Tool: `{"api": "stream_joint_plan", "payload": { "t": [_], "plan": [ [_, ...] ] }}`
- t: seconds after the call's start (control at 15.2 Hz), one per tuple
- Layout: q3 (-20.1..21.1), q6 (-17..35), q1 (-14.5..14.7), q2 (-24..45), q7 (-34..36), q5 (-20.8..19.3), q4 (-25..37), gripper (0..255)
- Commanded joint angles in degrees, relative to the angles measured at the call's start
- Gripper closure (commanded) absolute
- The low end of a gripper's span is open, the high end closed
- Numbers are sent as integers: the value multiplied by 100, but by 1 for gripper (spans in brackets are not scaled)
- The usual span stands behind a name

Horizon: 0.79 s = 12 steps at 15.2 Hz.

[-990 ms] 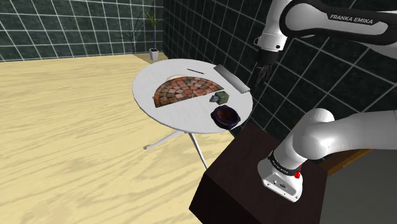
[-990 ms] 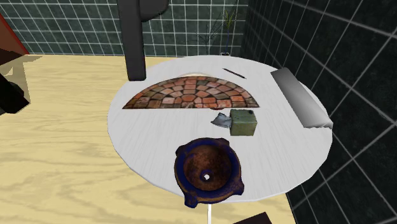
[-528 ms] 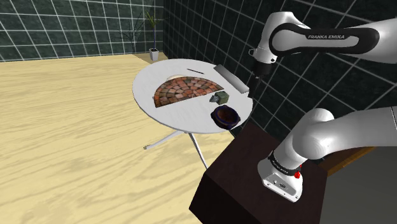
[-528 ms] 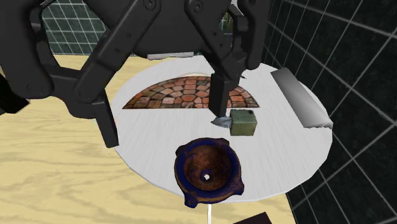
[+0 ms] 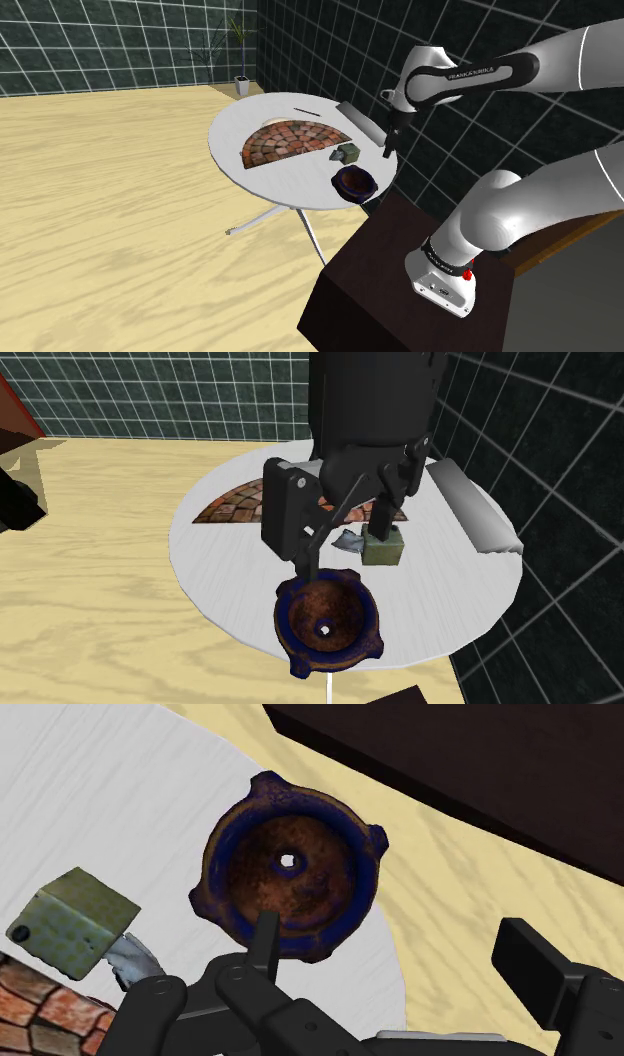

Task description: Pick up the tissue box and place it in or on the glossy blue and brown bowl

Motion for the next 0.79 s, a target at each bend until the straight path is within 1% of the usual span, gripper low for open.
{"api": "stream_joint_plan", "payload": {
  "t": [0.0,0.2,0.4,0.53,0.66,0.73],
  "plan": [
    [-241,502,89,385,-448,-38,19,0],
    [-629,1207,287,1089,-1194,93,188,0],
    [-997,1858,554,1869,-2083,508,444,0],
    [-1196,2234,740,2429,-2798,997,663,0],
    [-1281,2537,849,3016,-3619,1663,928,0],
    [-1250,2654,840,3310,-4049,2033,1079,0]
  ]
}}
